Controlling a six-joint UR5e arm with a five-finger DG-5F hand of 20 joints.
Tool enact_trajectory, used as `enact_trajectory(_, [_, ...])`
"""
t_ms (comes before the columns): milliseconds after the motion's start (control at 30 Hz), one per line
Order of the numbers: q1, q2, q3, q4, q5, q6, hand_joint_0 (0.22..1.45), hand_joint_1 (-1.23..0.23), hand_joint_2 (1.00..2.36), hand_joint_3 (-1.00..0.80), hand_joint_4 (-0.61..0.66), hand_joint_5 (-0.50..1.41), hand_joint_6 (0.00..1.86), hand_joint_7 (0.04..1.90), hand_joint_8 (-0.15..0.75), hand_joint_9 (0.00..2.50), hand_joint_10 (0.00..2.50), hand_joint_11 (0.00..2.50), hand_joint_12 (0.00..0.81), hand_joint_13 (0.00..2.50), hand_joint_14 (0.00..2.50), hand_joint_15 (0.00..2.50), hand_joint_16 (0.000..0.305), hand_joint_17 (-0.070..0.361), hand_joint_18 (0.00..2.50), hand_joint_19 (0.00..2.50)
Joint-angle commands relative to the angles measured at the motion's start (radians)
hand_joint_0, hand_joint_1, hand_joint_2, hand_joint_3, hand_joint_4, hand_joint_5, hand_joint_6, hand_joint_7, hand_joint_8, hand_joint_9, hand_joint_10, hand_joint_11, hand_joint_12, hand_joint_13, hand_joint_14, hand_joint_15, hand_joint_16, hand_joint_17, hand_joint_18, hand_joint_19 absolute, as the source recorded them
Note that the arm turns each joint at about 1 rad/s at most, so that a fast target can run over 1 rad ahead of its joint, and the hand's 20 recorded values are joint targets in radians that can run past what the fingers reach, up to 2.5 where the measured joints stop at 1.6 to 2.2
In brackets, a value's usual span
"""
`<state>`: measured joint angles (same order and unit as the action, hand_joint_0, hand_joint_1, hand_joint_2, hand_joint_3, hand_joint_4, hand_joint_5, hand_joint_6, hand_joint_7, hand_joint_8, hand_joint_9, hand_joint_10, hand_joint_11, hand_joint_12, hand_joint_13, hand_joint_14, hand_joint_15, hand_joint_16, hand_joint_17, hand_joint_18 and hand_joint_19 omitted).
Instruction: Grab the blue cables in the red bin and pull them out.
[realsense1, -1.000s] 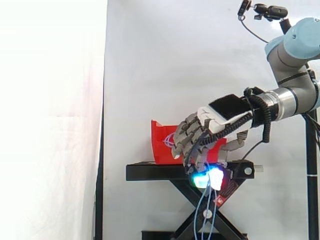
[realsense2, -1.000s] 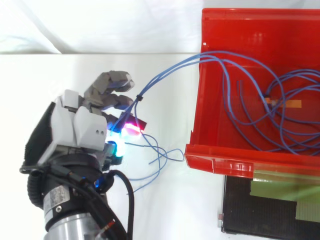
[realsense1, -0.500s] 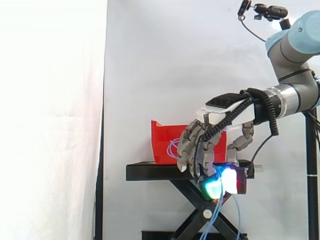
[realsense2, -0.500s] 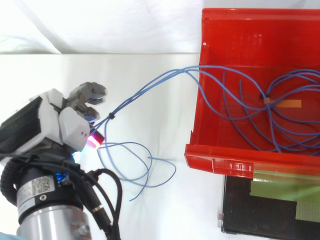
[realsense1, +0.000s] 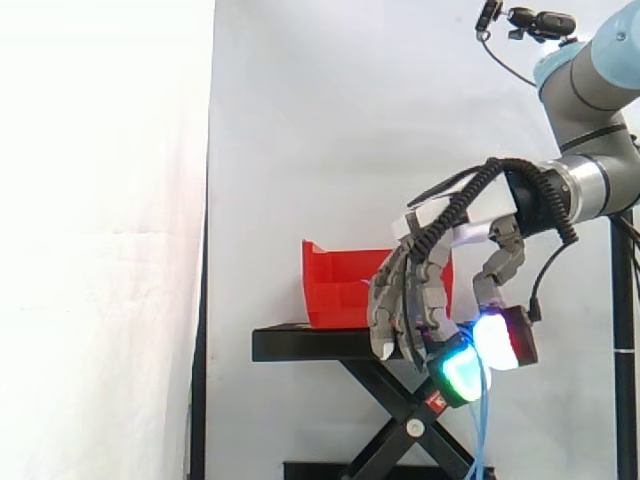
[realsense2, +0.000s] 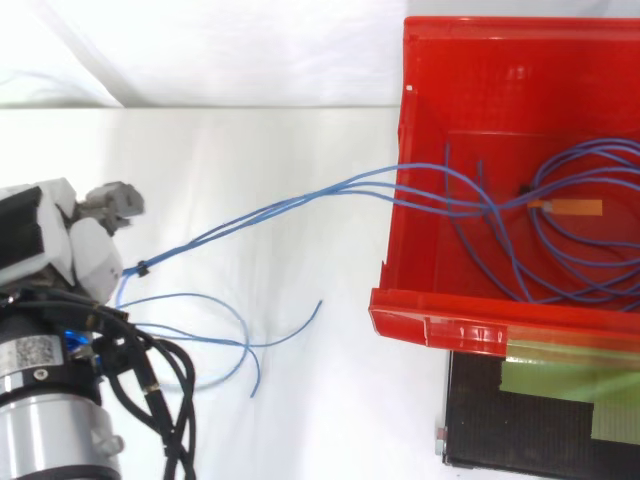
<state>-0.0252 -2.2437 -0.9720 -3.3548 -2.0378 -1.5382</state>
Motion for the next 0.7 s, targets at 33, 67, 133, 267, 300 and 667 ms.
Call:
enact_trajectory(33, [0.018,0.003,0.004,0.0,0.002,0.408,0.94,-0.77,1.0,-1.0,0.2,0.99,0.81,0.51,0.329,0.95,0.02,0.52,0.32,0.76,0.02,0.54,0.041,0.093,0.58,0.64])
enact_trajectory(67, [0.021,0.004,0.004,0.0,0.002,0.435,0.94,-0.77,1.0,-1.0,0.2,0.99,0.81,0.51,0.331,0.95,0.02,0.53,0.319,0.75,0.02,0.54,0.041,0.093,0.58,0.64])
enact_trajectory(133, [0.028,0.007,0.004,0.0,0.004,0.497,0.94,-0.77,1.0,-1.0,0.2,0.99,0.81,0.51,0.331,0.95,0.02,0.53,0.319,0.75,0.02,0.54,0.041,0.093,0.58,0.64])
enact_trajectory(267, [0.047,0.007,0.004,0.0,0.022,0.7,0.94,-0.77,1.0,-1.0,0.21,0.99,0.81,0.51,0.328,0.95,0.02,0.52,0.319,0.76,0.02,0.54,0.041,0.093,0.58,0.64])
enact_trajectory(300, [0.05,0.007,0.004,0.0,0.025,0.717,0.94,-0.77,1.0,-1.0,0.21,0.99,0.81,0.51,0.33,0.95,0.02,0.52,0.318,0.76,0.02,0.54,0.041,0.093,0.58,0.63])
enact_trajectory(667, [0.083,0.007,0.004,0.0,0.051,1.01,0.93,-0.77,1.0,-1.0,0.21,0.99,0.79,0.52,0.329,0.95,0.02,0.54,0.319,0.76,0.02,0.54,0.041,0.093,0.58,0.64])
